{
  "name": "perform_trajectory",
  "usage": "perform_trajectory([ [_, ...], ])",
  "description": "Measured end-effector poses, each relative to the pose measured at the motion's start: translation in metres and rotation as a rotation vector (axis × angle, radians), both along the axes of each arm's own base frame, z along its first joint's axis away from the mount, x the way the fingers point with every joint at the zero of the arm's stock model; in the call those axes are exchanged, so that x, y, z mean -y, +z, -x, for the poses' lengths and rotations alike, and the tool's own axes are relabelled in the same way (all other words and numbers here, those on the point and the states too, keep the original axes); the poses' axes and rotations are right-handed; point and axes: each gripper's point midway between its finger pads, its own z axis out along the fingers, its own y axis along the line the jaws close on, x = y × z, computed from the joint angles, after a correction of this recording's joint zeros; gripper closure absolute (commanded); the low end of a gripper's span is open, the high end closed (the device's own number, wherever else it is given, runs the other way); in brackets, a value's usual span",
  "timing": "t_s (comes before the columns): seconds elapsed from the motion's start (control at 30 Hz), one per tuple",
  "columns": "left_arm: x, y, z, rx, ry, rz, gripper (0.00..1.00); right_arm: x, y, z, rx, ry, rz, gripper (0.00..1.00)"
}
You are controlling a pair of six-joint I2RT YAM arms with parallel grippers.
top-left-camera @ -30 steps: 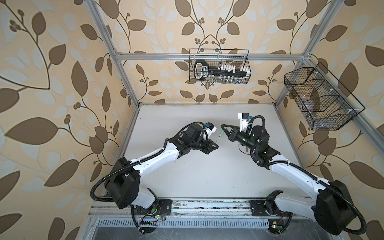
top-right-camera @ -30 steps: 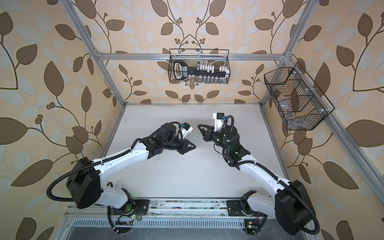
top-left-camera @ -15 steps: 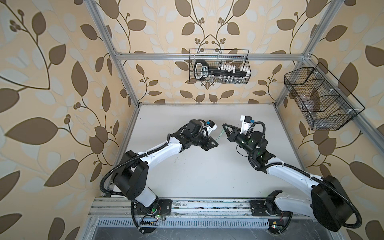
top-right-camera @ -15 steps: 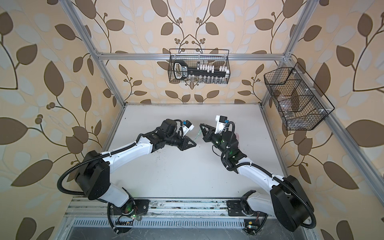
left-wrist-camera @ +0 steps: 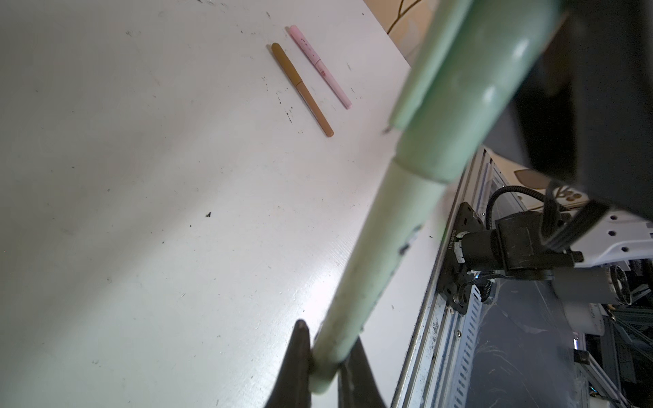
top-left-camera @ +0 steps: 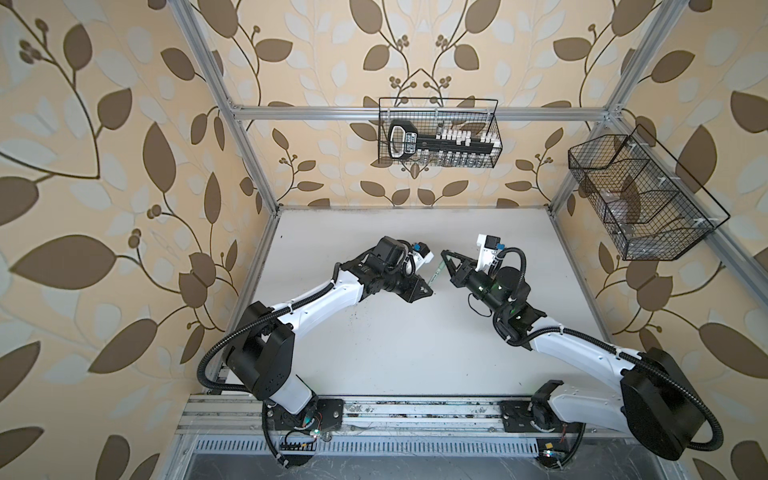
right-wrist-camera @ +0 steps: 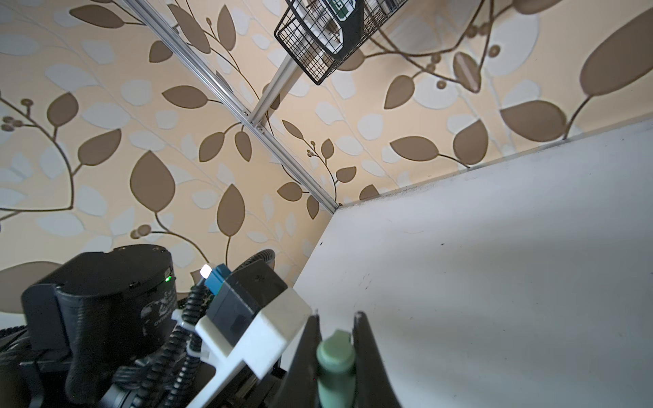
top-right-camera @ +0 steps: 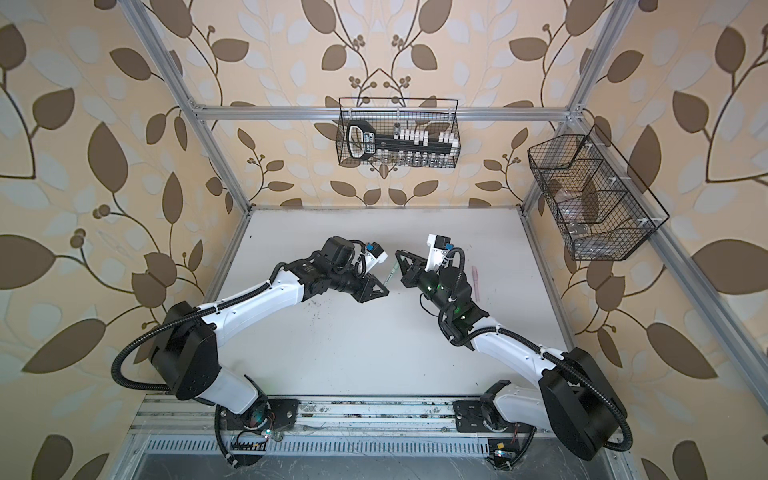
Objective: Insert pens into pen caps
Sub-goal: Put on the pen cap to the pen, then place the pen at the center of the table.
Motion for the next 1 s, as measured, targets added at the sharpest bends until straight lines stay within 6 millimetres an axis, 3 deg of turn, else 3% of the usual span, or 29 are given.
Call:
perform_trajectory([
  [0.27,-0.009,0.003,-0.01,-0.013,0.027,0.023,1.0,0.004,-0.001,0.002,-0.005,-0.046,-0.052,1.0],
  [0.4,-0.006,0.011,-0.01,-0.019,0.014,0.07,1.0,0.007,0.009,0.003,0.009,-0.055,-0.056,1.0],
  [0.57,0.005,0.031,-0.01,0.053,-0.026,0.172,1.0,0.014,0.032,0.009,0.036,-0.021,-0.026,0.7],
  [0.7,0.01,0.084,-0.034,0.24,0.045,0.298,1.0,-0.032,0.003,0.056,-0.068,0.296,0.1,0.47],
  [0.77,0.005,0.108,-0.036,0.314,0.067,0.35,1.0,-0.036,-0.008,0.066,-0.116,0.363,0.151,0.43],
  [0.83,0.002,0.119,-0.033,0.346,0.078,0.376,1.0,-0.033,-0.009,0.071,-0.13,0.391,0.179,0.42],
  [0.9,-0.002,0.119,-0.03,0.354,0.092,0.381,1.0,-0.027,-0.005,0.074,-0.126,0.395,0.191,0.41],
  [1.0,-0.004,0.101,-0.025,0.322,0.099,0.359,1.0,-0.012,0.007,0.075,-0.097,0.372,0.19,0.4],
])
